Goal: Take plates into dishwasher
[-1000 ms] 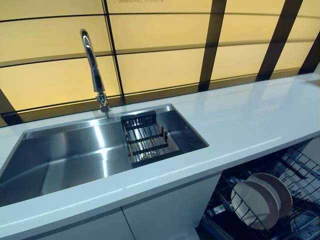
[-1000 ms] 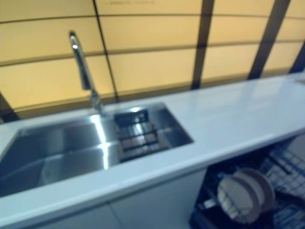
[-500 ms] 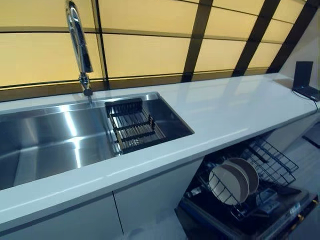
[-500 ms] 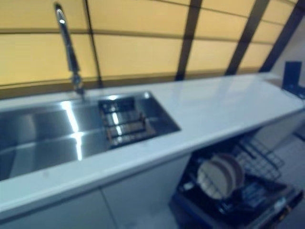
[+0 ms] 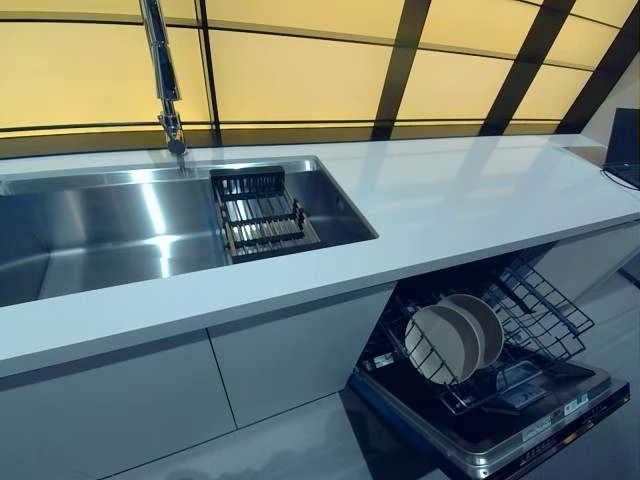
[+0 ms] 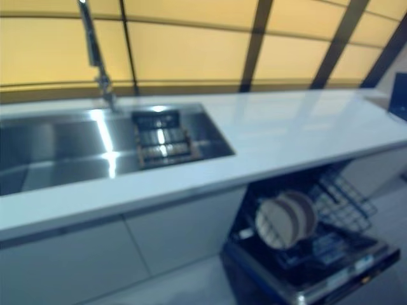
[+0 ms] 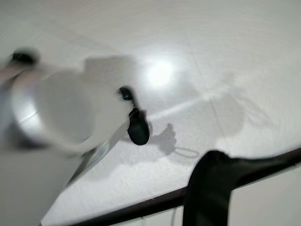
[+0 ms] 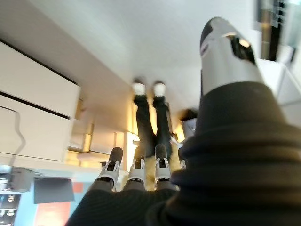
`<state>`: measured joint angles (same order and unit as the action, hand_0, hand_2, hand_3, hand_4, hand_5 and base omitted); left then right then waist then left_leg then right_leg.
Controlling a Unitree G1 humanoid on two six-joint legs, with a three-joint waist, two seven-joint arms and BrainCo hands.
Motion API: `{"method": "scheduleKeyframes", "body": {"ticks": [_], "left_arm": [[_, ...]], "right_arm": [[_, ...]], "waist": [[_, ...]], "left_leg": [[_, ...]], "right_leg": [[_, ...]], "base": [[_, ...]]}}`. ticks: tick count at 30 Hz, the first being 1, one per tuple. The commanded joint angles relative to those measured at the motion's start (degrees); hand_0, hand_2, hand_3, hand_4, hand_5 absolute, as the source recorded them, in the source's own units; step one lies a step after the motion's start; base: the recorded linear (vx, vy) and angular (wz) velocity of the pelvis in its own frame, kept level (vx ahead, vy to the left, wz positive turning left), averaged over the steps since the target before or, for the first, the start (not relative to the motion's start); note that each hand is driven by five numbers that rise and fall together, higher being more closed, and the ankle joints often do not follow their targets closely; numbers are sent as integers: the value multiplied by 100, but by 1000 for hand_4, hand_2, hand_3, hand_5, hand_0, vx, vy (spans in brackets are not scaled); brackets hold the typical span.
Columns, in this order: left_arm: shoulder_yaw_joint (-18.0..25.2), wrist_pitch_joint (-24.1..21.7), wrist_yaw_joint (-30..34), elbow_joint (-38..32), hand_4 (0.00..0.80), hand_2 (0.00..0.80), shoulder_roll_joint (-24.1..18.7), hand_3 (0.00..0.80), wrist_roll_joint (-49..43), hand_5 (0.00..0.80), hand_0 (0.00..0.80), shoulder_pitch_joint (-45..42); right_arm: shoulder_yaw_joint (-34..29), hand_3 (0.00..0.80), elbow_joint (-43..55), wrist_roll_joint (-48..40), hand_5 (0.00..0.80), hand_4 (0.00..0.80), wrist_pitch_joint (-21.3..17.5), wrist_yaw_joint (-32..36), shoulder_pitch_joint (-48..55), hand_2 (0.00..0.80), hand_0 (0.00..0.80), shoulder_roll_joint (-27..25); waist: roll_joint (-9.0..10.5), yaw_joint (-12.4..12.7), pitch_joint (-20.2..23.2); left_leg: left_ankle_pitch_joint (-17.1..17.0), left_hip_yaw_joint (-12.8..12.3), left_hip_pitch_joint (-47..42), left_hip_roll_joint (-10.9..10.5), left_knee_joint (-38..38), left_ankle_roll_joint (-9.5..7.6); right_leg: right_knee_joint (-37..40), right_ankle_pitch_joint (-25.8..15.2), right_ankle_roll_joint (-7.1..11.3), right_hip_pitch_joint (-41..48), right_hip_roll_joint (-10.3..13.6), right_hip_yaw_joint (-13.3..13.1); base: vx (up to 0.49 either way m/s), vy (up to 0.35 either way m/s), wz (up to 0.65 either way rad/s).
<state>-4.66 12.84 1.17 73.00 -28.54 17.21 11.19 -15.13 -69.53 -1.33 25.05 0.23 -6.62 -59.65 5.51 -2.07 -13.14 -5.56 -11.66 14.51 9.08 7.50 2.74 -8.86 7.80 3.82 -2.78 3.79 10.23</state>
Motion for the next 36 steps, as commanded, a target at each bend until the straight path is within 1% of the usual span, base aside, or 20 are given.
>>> {"method": "scheduleKeyframes", "body": {"ticks": [1, 3, 7, 8, 10, 12, 14, 16, 17, 18, 19, 20, 21, 22, 24, 26, 31, 32, 35, 36], "left_arm": [[-23, -57, -2, 36, 0, 0, -58, 0, -65, 0, 0, 151], [-8, 30, -11, 23, 0, 0, -137, 0, -38, 0, 0, 155], [186, 70, -89, 59, 0, 0, -146, 0, 337, 0, 0, -29], [308, 47, -79, 50, 0, 0, -68, 0, 442, 0, 0, -187], [449, 36, -136, 35, 0, 0, 71, 0, 486, 0, 0, -350], [575, 26, -37, 73, 0, 0, 156, 0, 395, 0, 0, -449], [590, 43, 11, 81, 0, 0, 186, 0, 309, 0, 0, -456], [620, 20, 28, 118, 0, 0, 214, 0, 250, 0, 0, -460], [620, 20, 28, 118, 0, 0, 214, 0, 250, 0, 0, -460], [692, -101, 45, 205, 0, 0, 290, 0, 67, 0, 0, -461], [673, -128, 81, 185, 0, 0, 306, 0, 4, 0, 0, -461], [646, -142, 67, 132, 0, 0, 331, 0, 30, 0, 0, -476], [611, -120, 48, 83, 0, 0, 325, 0, 63, 0, 0, -472], [444, -19, -5, -12, 0, 0, 283, 0, 238, 0, 0, -345], [404, -75, -38, -9, 0, 0, 246, 0, 295, 0, 0, -133], [410, -170, -35, 5, 0, 0, 274, 0, 203, 0, 0, -140], [381, -343, 84, 44, 0, 0, 288, 0, 130, 0, 0, -284], [358, -322, 92, 33, 0, 0, 289, 0, 203, 0, 0, -349], [428, -185, 171, -30, 0, 0, 303, 0, 361, 0, 0, -485], [503, -42, 142, -76, 0, 0, 298, 0, 405, 0, 0, -605]], "right_arm": [[83, 0, 102, -211, 0, 0, -84, 45, -176, 0, 0, -161], [225, 0, 152, -398, 0, 0, -108, -3, -244, 0, 0, 49], [351, 0, 285, -482, 0, 0, 100, 209, -324, 0, 0, 300], [393, 0, 237, -344, 0, 0, 208, 338, -345, 0, 0, 332], [445, 0, 51, -74, 0, 0, 249, 622, -366, 0, 0, 376], [674, 0, -108, 502, 0, 0, 386, 1135, -389, 0, 0, 484], [721, 0, -171, 275, 0, 0, 418, 1095, -356, 0, 0, 538], [688, 0, -214, 145, 0, 0, 387, 1031, -324, 0, 0, 562], [688, 0, -214, 145, 0, 0, 387, 1031, -324, 0, 0, 562], [499, 0, -297, 100, 0, 0, 290, 993, -199, 0, 0, 598], [442, 0, -249, 27, 0, 0, 289, 880, -107, 0, 0, 598], [367, 0, -175, 63, 0, 0, 303, 796, -14, 0, 0, 626], [337, 0, -176, 17, 0, 0, 298, 758, 23, 0, 0, 636], [275, 0, -88, -346, 0, 0, 415, 613, 126, 0, 0, 686], [244, 0, -60, -573, 0, 0, 489, 375, 104, 0, 0, 982], [257, 0, -127, -608, 0, 0, 499, 342, 108, 0, 0, 1050], [252, 0, -368, -418, 0, 0, 592, 509, 52, 0, 0, 1002], [283, 0, -466, -269, 0, 0, 516, 695, 28, 0, 0, 992], [293, 0, -338, -124, 0, 0, 425, 725, 85, 0, 0, 1008], [279, 0, -198, -216, 0, 0, 387, 695, 116, 0, 0, 1053]], "waist": [[-26, 101, -146], [-82, 158, -119], [-275, 234, -184], [-329, 263, -222], [-343, 282, -290], [-266, 262, -268], [-80, 176, -243], [3, 114, -206], [3, 114, -206], [-10, -102, 24], [-102, -176, 109], [-264, -251, 148], [-368, -323, 170], [-525, -438, 125], [-496, -433, -161], [-468, -408, -291], [-425, -301, -323], [-385, -257, -322], [-367, -173, -326], [-390, -62, -357]], "left_leg": [[458, -34, 61, -264, 18, -223], [346, 71, 91, -253, -108, -178], [-157, 239, 124, -11, -499, 136], [-328, 192, 120, 77, -849, 242], [-374, 183, 164, 76, -824, 261], [41, 175, 73, -99, 21, 118], [734, 108, -114, -296, 1011, -91], [1118, 50, -273, -396, 1467, -193], [1118, 50, -273, -396, 1467, -193], [1366, 65, -1137, -648, 1975, -203], [1341, 276, -1388, -811, 2095, -167], [1506, 537, -1733, -998, 1644, -163], [1507, 524, -2045, -984, 1238, -146], [1594, 450, -2242, -1056, 287, -241], [1705, 598, -2034, -1250, -45, -387], [1698, 631, -1987, -1278, -75, -373], [1591, 700, -1907, -1343, -322, -420], [1597, 632, -1870, -1431, -382, -484], [1536, 529, -1852, -1446, -418, -488], [1461, 408, -1741, -1349, -401, -506]], "right_leg": [[-138, 131, 132, 529, 1, -230], [-317, 294, 63, 511, -67, -188], [-513, 559, -193, 449, -342, -126], [-412, 533, -242, 539, -453, -120], [-185, 416, -274, 695, -505, -101], [131, 92, -319, 598, -343, 59], [377, -225, -326, 480, -77, 207], [494, -363, -308, 429, 35, 286], [494, -363, -308, 429, 35, 286], [477, -469, -358, 156, 19, 403], [314, -399, -422, -7, -74, 422], [-46, -298, -418, -311, -222, 440], [-230, -251, -424, -465, -315, 494], [-564, -229, -379, -815, -383, 649], [-681, -787, -50, -1261, -286, 622], [-472, -979, 62, -1262, -236, 608], [-9, -1085, 125, -1128, -190, 600], [53, -1230, 202, -1177, -125, 715], [-97, -1115, 168, -1131, -106, 908], [-404, -1143, 212, -1132, 134, 948]], "base": [[-228, -168, 9], [-228, -196, -1], [-150, -210, 1], [-93, -201, 7], [-194, -218, 16], [-344, -177, 24], [-248, -84, 22], [-118, -33, 32], [-227, -7, 21], [-255, 1, 16], [-336, 32, 47], [-208, 50, 59], [-345, 90, 51], [-366, 75, 56], [-426, 33, 120], [-278, 3, 80], [-174, 62, 23], [-135, 129, -8], [-141, 97, -17], [-205, 9, -40]]}}
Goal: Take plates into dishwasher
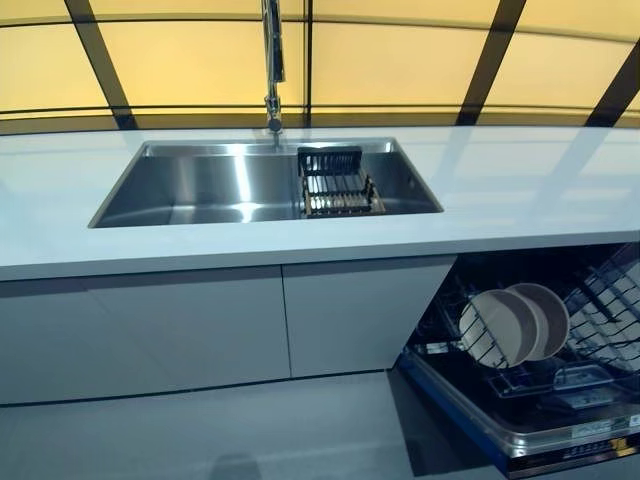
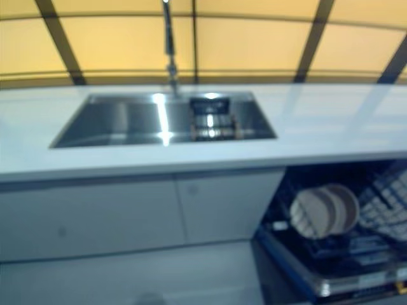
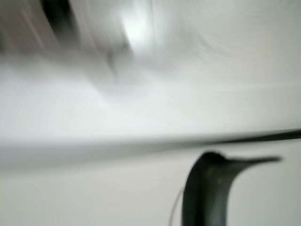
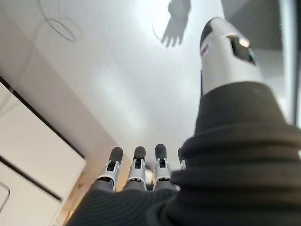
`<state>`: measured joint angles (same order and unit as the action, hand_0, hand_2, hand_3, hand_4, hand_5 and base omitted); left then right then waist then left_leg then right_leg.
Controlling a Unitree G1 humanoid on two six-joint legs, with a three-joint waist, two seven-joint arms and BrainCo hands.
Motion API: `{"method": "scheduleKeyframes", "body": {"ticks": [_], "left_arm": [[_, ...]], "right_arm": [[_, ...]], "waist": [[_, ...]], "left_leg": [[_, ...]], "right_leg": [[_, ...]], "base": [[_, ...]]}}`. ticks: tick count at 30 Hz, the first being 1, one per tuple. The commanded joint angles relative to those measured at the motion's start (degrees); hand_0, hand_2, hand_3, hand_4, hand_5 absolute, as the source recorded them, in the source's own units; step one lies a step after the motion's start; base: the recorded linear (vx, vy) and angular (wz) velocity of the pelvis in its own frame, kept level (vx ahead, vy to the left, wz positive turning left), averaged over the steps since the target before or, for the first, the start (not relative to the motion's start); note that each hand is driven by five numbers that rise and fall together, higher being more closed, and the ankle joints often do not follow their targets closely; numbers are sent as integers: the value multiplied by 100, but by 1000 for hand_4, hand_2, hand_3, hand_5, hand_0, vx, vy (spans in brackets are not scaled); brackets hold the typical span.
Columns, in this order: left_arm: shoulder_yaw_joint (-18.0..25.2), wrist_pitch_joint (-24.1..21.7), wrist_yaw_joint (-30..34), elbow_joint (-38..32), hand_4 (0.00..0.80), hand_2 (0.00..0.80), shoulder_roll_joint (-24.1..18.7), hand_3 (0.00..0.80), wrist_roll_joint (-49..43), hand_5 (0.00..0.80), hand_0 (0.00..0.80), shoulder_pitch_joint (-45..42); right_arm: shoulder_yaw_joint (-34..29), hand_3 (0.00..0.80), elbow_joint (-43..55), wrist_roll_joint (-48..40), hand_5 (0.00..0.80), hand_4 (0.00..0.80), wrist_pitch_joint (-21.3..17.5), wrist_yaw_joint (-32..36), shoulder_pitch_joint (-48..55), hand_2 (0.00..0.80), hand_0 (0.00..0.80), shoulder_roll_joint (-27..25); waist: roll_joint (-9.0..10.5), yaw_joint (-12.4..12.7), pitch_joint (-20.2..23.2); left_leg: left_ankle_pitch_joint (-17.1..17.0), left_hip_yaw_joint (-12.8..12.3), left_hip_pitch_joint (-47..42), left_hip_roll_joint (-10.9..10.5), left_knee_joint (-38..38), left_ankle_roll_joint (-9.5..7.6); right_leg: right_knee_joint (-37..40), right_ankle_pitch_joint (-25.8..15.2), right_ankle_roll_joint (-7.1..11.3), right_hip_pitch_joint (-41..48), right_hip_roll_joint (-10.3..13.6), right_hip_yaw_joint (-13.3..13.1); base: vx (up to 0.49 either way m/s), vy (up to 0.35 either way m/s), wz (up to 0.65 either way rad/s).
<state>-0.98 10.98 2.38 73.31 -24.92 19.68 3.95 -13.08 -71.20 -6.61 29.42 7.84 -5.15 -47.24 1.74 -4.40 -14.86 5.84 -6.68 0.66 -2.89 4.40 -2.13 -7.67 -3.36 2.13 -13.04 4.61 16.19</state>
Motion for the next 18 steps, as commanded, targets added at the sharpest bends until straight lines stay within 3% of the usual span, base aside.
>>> {"method": "scheduleKeyframes", "body": {"ticks": [1, 3, 5, 6, 11, 13, 14, 16, 18], "left_arm": [[169, 211, 12, -105, 0, 0, -89, 0, 186, 0, 0, 71], [250, 315, 26, 48, 0, 0, -122, 0, 185, 0, 0, 3], [319, 363, 51, 239, 0, 0, -129, 0, 167, 0, 0, -39], [347, 409, 59, 295, 0, 0, -132, 0, 130, 0, 0, -30], [358, 524, -84, 240, 0, 0, -118, 0, 278, 0, 0, 107], [338, 550, -162, 131, 0, 0, -151, 0, 395, 0, 0, 179], [385, 551, -329, -42, 0, 0, -150, 0, 599, 0, 0, 180], [407, 496, -423, -304, 0, 0, -101, 0, 958, 0, 0, 140], [396, 349, -233, -334, 0, 0, -34, 0, 790, 0, 0, 124]], "right_arm": [[50, 0, 11, 231, 0, 0, -61, -110, -25, 0, 0, -102], [-57, 0, 4, -214, 0, 0, -97, -339, 5, 0, 0, 90], [-151, 0, -28, -431, 0, 0, -142, -556, 57, 0, 0, 309], [-190, 0, -61, -532, 0, 0, -209, -619, 83, 0, 0, 433], [-94, 0, 52, -708, 0, 0, -270, -822, 30, 0, 0, 877], [58, 0, 135, -838, 0, 0, -258, -1024, -52, 0, 0, 1085], [174, 0, 234, -907, 0, 0, -277, -1223, -65, 0, 0, 1280], [226, 0, 256, -1041, 0, 0, -393, -1318, -23, 0, 0, 1456], [218, 0, 214, -1232, 0, 0, -645, -1511, 25, 0, 0, 1560]], "waist": [[-14, 216, -243], [-9, 308, -292], [47, 381, -230], [91, 419, -200], [226, 514, -193], [317, 573, -250], [383, 647, -274], [328, 622, -353], [239, 596, -394]], "left_leg": [[307, -104, -241, -77, -39, -73], [278, -1, -37, 60, 94, -145], [321, 61, 127, 190, 327, -158], [361, 77, 212, 262, 457, -145], [501, 125, 516, 594, 895, -2], [537, 42, 677, 891, 1185, 79], [518, -22, 820, 1102, 1384, 166], [241, 27, 791, 1340, 1204, 342], [-39, 60, 669, 1410, 824, 449]], "right_leg": [[-717, -102, 416, -110, 238, 144], [-808, -212, 435, 60, 626, -340], [-556, -327, 451, 313, 951, -576], [-372, -415, 486, 402, 1141, -681], [140, -801, 683, 508, 1645, -930], [23, -681, 687, 463, 1615, -761], [51, -504, 713, 555, 1546, -466], [36, -267, 746, 583, 1333, -433], [85, -132, 766, 626, 1180, -428]], "base": [[-229, -55, -48], [-117, -187, -19], [-51, -291, 10], [-47, -318, -8], [-68, -358, -3], [-136, -537, 14], [-144, -625, 5], [-110, -500, -52], [-41, -262, -27]]}}
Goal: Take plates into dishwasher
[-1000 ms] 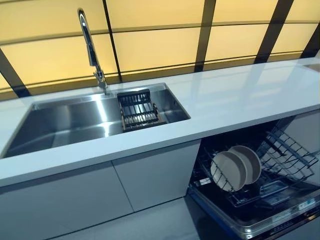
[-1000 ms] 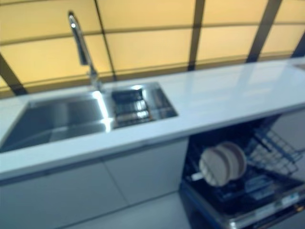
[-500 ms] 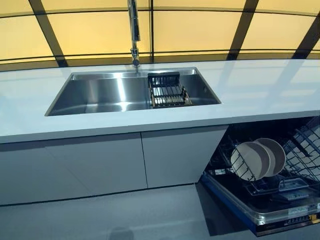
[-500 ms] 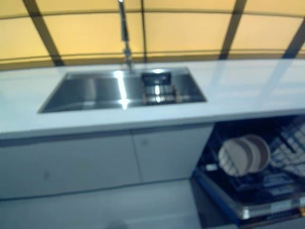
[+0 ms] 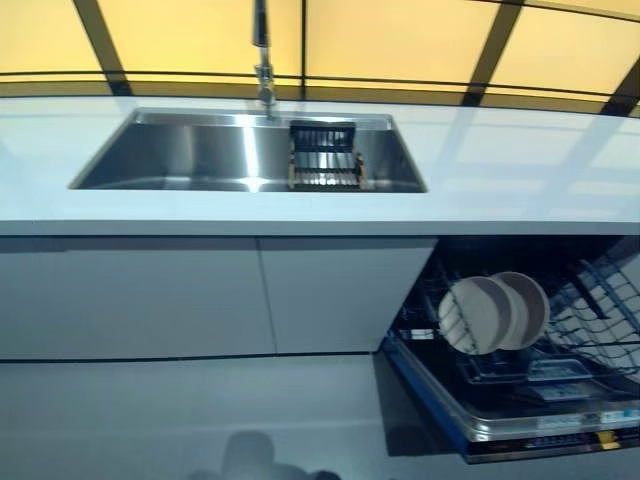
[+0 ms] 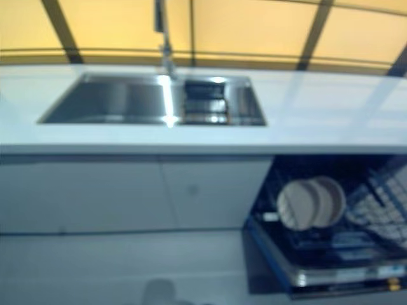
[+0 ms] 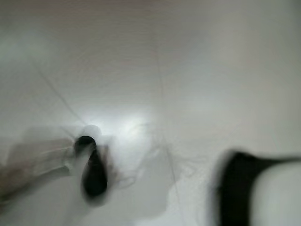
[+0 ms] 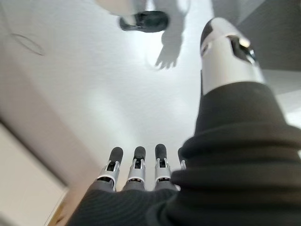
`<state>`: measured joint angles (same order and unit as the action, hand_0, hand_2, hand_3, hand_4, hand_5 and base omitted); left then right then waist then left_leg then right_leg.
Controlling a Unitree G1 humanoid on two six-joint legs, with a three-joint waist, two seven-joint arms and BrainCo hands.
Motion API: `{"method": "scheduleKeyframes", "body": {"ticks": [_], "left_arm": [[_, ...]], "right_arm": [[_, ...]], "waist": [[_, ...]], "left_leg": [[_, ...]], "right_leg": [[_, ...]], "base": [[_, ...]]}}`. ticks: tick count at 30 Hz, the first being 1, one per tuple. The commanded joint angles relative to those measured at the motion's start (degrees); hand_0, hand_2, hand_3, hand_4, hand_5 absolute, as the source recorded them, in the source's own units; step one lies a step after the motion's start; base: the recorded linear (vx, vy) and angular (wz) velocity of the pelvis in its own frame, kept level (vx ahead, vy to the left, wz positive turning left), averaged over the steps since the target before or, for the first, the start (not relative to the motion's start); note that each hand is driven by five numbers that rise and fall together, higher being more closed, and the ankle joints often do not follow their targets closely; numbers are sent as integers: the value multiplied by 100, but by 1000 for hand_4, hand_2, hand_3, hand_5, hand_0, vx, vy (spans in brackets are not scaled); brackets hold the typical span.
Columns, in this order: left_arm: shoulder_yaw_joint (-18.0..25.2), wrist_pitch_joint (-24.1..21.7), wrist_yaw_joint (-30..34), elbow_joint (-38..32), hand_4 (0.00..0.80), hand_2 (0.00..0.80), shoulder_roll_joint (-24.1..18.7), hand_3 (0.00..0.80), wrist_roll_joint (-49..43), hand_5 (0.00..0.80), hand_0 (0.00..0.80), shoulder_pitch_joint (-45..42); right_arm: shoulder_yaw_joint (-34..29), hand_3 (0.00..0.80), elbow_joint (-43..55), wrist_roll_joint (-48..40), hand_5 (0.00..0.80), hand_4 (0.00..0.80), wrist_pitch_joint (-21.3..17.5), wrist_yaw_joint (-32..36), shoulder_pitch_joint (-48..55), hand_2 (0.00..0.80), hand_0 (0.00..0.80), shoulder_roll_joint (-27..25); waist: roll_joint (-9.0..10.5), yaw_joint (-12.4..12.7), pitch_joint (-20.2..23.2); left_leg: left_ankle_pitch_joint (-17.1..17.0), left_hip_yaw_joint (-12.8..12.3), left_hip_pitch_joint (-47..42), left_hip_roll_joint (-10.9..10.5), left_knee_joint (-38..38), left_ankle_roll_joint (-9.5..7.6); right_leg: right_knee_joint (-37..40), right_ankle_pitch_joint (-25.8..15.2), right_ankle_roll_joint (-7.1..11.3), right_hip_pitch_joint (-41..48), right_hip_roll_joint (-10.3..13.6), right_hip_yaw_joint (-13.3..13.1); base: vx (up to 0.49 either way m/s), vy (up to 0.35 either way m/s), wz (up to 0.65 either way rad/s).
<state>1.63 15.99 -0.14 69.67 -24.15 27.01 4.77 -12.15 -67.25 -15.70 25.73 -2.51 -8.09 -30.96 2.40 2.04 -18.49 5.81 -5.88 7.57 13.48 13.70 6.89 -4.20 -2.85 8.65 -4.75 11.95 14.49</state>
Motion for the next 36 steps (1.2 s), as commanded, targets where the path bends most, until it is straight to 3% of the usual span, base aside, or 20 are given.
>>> {"method": "scheduleKeyframes", "body": {"ticks": [1, 4, 8, 12, 13, 14, 16, 19, 23, 27, 29, 31, 36], "left_arm": [[128, -176, 38, 30, 0, 0, -97, 0, 42, 0, 0, 45], [41, -263, 76, -60, 0, 0, -10, 0, -4, 0, 0, 66], [-145, -526, 14, -193, 0, 0, 199, 0, 248, 0, 0, -8], [-99, -528, 16, -286, 0, 0, 266, 0, 424, 0, 0, -71], [-107, -552, 57, -277, 0, 0, 305, 0, 364, 0, 0, -38], [-153, -561, 141, -296, 0, 0, 362, 0, 225, 0, 0, 72], [-221, -553, 190, -347, 0, 0, 403, 0, 210, 0, 0, 113], [-321, -554, 191, -392, 0, 0, 440, 0, 245, 0, 0, 147], [-409, -684, 220, -365, 0, 0, 499, 0, 272, 0, 0, 68], [-446, -798, 224, -337, 0, 0, 597, 0, 360, 0, 0, 39], [-472, -908, 211, -311, 0, 0, 687, 0, 382, 0, 0, -71], [-484, -994, 250, -272, 0, 0, 753, 0, 420, 0, 0, -116], [-522, -1070, 309, -247, 0, 0, 833, 0, 472, 0, 0, -160]], "right_arm": [[123, 0, -177, -371, 0, 0, -313, -522, 324, 0, 0, -65], [103, 0, -118, -806, 0, 0, -482, -747, 290, 0, 0, -89], [287, 0, 121, -989, 0, 0, -779, -848, 174, 0, 0, -15], [388, 0, 81, -1208, 0, 0, -873, -875, 87, 0, 0, -45], [396, 0, 25, -1303, 0, 0, -966, -912, 57, 0, 0, -28], [336, 0, 49, -1508, 0, 0, -1051, -1058, 34, 0, 0, 5], [313, 0, 92, -1646, 0, 0, -1072, -1151, -17, 0, 0, 42], [250, 0, 19, -1934, 0, 0, -1257, -1047, -70, 0, 0, 92], [50, 0, 210, -3441, 0, 0, -1732, -955, -137, 0, 0, 330], [-108, 0, 285, -4029, 0, 0, -2051, -734, -189, 0, 0, 395], [-263, 0, 535, -5065, 0, 0, -2365, -554, -283, 0, 0, 464], [-388, 0, 568, -5558, 0, 0, -2542, -404, -429, 0, 0, 412], [-564, 0, 480, -5978, 0, 0, -2746, -236, -630, 0, 0, 279]], "waist": [[160, -55, -34], [40, -102, -81], [-321, -234, -254], [-421, -256, -251], [-421, -287, -263], [-364, -406, -266], [-404, -413, -262], [-510, -393, -283], [-674, -357, -363], [-805, -380, -440], [-950, -405, -581], [-1076, -427, -648], [-1227, -415, -680]], "left_leg": [[-74, -4, -35, -230, -166, -443], [-288, 51, -57, -223, -493, -375], [-676, 253, -150, -188, -1052, -250], [-1134, 130, -200, -130, -1606, -54], [-1117, 7, -129, -171, -1497, -52], [-741, -373, -74, -375, -902, -180], [-650, -368, -90, -540, -943, -245], [-774, -382, -146, -613, -1260, -258], [-801, -233, -130, -762, -1351, -327], [-759, -259, -69, -817, -1246, -340], [-685, -221, 98, -873, -1013, -342], [-659, -272, 196, -903, -900, -328], [-604, -307, 282, -950, -758, -332]], "right_leg": [[-252, -162, 118, -199, 431, -252], [-261, -4, 127, -235, 344, -227], [-856, 560, -110, -529, 105, -231], [-464, 499, -233, -365, -150, -134], [-354, 458, -259, -317, -191, -103], [-252, 360, -286, -313, -70, 4], [-276, 327, -251, -357, -53, 8], [-318, 310, -204, -402, -91, 27], [-469, 380, -227, -510, -109, -20], [-602, 438, -275, -639, -59, -3], [-909, 602, -346, -867, -9, -67], [-1004, 643, -392, -1005, 46, -68], [-1176, 728, -427, -1133, 120, -62]], "base": [[-19, -145, 3], [-76, -95, 5], [-70, -123, 12], [-11, -140, 24], [-107, -171, 32], [-98, -129, 34], [-89, -33, 36], [-47, 9, 12], [-42, 0, 3], [-45, 28, 2], [-91, 31, 2], [-90, 45, -5], [-12, 14, -2]]}}
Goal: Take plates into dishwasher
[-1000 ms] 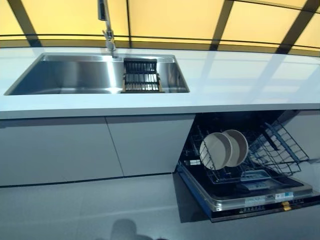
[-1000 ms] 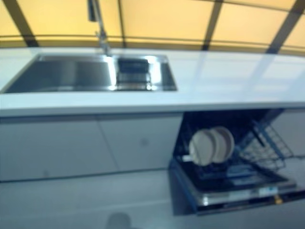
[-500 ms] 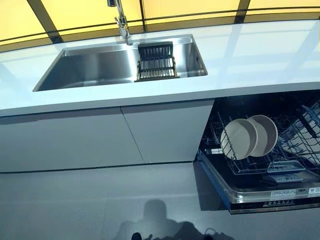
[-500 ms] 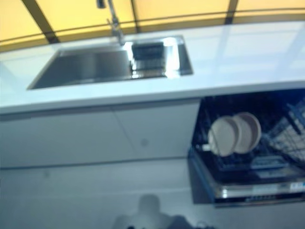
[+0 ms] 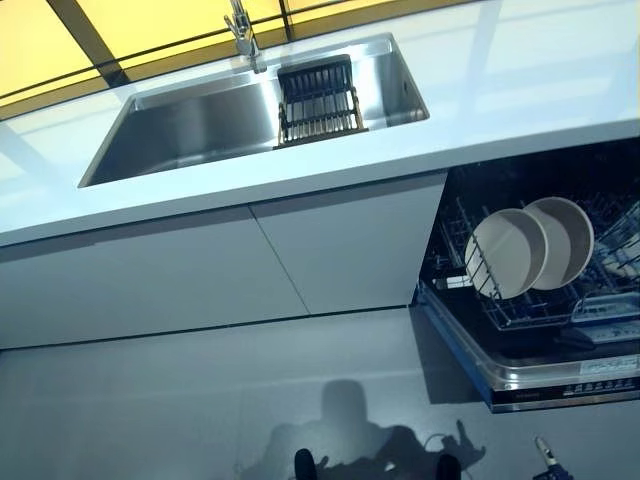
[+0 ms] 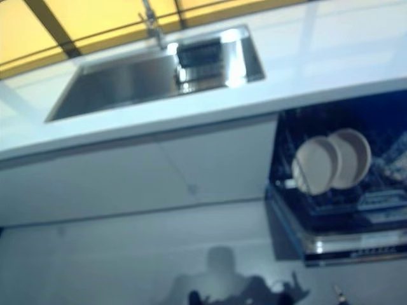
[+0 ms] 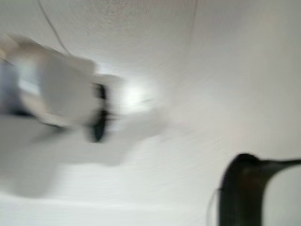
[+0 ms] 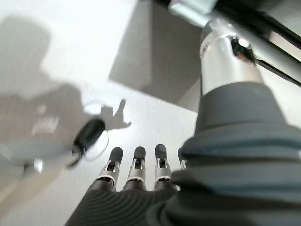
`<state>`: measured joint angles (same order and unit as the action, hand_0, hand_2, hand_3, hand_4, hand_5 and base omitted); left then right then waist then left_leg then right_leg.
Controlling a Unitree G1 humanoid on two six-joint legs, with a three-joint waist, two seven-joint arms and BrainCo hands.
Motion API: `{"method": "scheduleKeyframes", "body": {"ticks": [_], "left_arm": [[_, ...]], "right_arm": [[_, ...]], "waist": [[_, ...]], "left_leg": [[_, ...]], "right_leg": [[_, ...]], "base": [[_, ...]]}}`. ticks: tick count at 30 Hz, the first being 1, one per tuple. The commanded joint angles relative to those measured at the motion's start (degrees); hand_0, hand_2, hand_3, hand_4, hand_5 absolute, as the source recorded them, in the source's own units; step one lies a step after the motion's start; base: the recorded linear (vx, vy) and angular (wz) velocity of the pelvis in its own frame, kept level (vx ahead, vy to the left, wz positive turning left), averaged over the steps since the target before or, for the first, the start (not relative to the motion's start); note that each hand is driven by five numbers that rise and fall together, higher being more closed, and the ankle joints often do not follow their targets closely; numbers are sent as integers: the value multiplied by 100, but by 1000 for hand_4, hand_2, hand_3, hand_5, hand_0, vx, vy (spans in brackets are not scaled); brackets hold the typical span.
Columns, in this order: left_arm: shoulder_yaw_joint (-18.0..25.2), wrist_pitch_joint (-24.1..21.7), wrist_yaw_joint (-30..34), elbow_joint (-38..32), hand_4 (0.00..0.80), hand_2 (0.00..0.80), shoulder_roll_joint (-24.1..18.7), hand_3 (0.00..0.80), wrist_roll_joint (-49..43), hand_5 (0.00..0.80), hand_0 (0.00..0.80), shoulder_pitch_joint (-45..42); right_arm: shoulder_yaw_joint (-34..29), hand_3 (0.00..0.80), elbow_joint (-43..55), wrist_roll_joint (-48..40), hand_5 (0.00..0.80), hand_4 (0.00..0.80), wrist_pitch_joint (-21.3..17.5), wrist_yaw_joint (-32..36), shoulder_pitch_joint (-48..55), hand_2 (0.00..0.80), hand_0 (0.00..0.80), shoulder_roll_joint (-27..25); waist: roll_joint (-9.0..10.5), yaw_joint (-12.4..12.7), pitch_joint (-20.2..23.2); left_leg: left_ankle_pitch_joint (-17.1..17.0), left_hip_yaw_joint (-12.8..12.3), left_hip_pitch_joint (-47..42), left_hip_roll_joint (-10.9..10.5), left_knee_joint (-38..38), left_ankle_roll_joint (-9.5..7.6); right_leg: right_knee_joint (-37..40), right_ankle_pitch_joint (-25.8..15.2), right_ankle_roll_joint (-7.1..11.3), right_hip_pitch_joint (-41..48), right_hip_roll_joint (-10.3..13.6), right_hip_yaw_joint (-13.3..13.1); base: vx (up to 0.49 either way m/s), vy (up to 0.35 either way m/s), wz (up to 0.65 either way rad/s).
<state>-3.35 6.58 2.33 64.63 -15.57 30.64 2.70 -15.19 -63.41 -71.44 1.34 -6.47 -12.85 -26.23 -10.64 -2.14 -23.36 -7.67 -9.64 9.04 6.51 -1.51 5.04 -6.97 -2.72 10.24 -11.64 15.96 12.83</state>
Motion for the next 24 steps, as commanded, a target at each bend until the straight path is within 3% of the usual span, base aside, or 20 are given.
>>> {"method": "scheduleKeyframes", "body": {"ticks": [1, 3, 8, 17, 24], "left_arm": [[-36, -153, 78, 264, 0, 0, -6, 0, 107, 0, 0, 39], [-105, -193, 82, 237, 0, 0, 47, 0, 160, 0, 0, 11], [-159, -192, 70, 120, 0, 0, 87, 0, 262, 0, 0, -107], [-216, -77, 28, -66, 0, 0, 78, 0, 300, 0, 0, -350], [-217, 51, -72, -364, 0, 0, 77, 0, 511, 0, 0, -604]], "right_arm": [[-291, 0, 87, -531, 0, 0, -366, 161, -209, 0, 0, -247], [-395, 0, 145, -738, 0, 0, -542, 195, -391, 0, 0, -445], [-502, 0, 341, -1146, 0, 0, -638, 306, -557, 0, 0, -651], [-593, 0, 636, -1972, 0, 0, -810, 662, -1277, 0, 0, -1195], [-407, 0, 1127, -1625, 0, 0, -704, 622, -2121, 0, 0, -1651]], "waist": [[32, 2, -205], [-118, -19, -248], [-251, -34, -277], [-373, 71, -260], [-503, 251, -258]], "left_leg": [[767, 51, 168, -265, 830, -151], [862, 33, 335, -305, 1149, -159], [1013, 15, 508, -353, 1593, -168], [1305, 12, 716, -319, 2344, -118], [1279, 67, 964, -287, 2753, -131]], "right_leg": [[-967, 744, -601, -489, -252, 107], [-1294, 873, -665, -680, -152, 79], [-1702, 1046, -762, -860, -30, 54], [-2476, 1520, -872, -1005, 170, 33], [-3022, 1764, -990, -1188, 324, 27]], "base": [[-41, 49, -1], [-48, 48, -4], [-1, 5, 1], [35, -11, -2], [17, 20, 0]]}}
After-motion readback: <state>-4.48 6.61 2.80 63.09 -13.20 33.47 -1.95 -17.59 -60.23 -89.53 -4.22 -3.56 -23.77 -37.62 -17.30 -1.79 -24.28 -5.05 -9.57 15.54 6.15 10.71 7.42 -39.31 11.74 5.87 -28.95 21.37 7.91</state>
